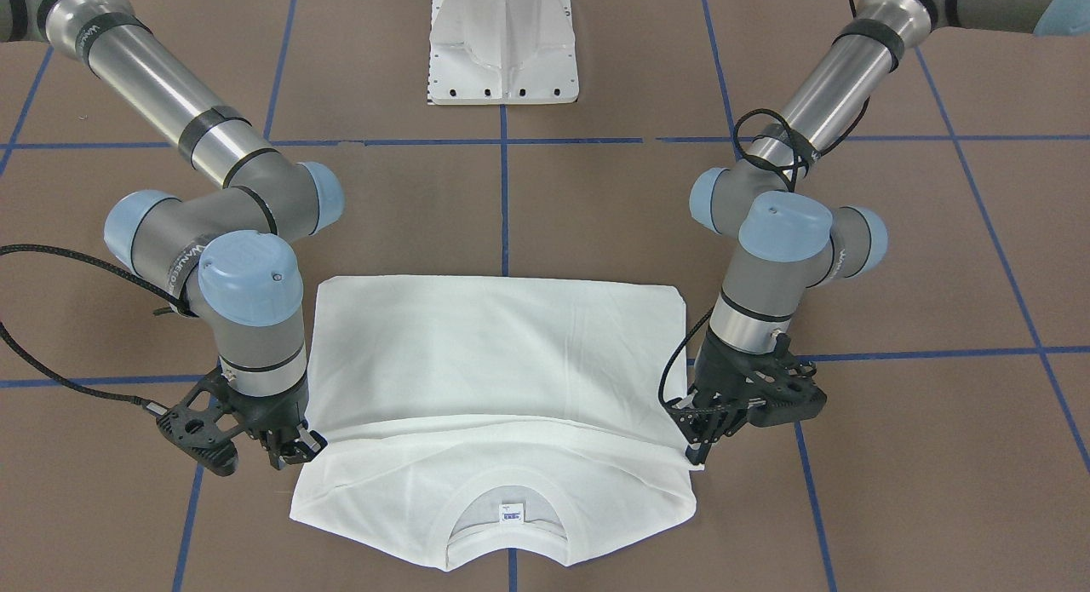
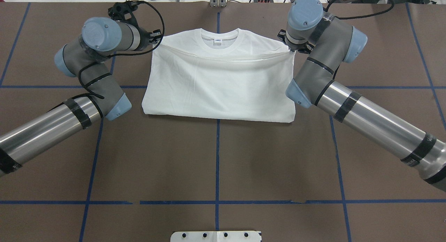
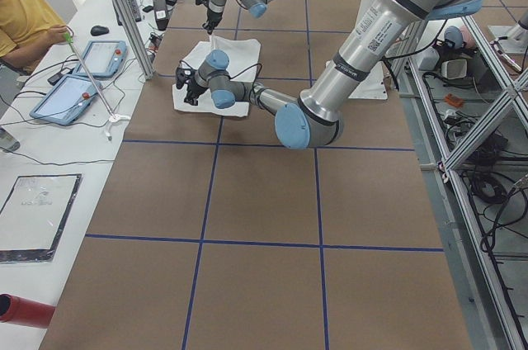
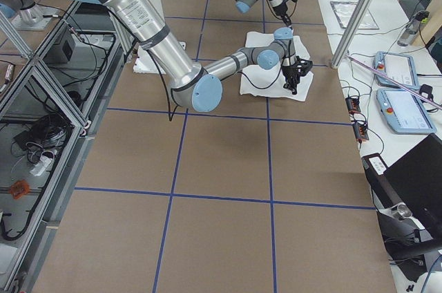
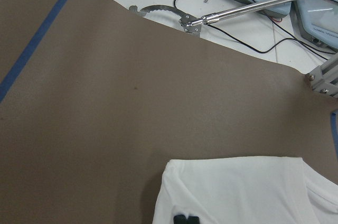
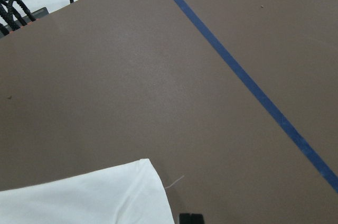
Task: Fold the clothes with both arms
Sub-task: 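Open both grippers and raise them off the folded hem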
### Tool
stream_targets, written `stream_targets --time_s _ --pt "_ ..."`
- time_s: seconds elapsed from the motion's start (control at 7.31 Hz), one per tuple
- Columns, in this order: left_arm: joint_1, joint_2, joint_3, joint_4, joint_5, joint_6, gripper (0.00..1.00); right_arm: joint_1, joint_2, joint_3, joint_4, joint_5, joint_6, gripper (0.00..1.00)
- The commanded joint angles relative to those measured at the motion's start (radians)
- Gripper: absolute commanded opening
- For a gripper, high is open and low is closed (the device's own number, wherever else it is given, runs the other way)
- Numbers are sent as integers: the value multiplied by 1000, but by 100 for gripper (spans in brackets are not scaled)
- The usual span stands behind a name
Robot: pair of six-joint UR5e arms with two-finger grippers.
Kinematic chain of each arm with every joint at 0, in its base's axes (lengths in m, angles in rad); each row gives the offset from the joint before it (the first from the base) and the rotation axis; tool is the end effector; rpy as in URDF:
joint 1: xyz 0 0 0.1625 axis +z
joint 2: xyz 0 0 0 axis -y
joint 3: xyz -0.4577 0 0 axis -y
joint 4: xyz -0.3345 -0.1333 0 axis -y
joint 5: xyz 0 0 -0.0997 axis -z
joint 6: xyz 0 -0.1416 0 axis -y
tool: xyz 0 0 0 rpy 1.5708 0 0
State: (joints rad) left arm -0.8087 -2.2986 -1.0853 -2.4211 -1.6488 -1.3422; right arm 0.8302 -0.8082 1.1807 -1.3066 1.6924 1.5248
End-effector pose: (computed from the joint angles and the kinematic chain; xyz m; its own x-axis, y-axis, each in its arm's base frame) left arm 0.4642 -0.6634 0.4004 0.4621 -0.1569 -0.8729 0.5839 0.7946 0.1663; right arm -0.4483 -0.6625 0.4254 0.5734 0.5596 0.5984 -0.6583 0.7495 -0.0701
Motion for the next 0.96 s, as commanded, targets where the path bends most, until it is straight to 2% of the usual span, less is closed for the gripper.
stream_targets --time_s 0.0,0.14,0.27,0.41,0.55,0.82 --pt "-3 -2 22 -3 9 12 6 3 1 -38 59 -2 0 0" --pt "-10 -2 27 -3 9 29 8 3 1 -67 101 -2 2 0" --pt "-10 -2 27 -3 9 35 16 6 12 -67 102 -2 8 0" --pt "-23 -2 27 -3 7 35 32 18 32 -72 101 4 11 56" --pt "-36 -1 31 -3 9 35 99 27 34 -75 101 10 5 100" --pt "-56 2 39 -4 7 38 100 78 29 -70 102 64 -50 100"
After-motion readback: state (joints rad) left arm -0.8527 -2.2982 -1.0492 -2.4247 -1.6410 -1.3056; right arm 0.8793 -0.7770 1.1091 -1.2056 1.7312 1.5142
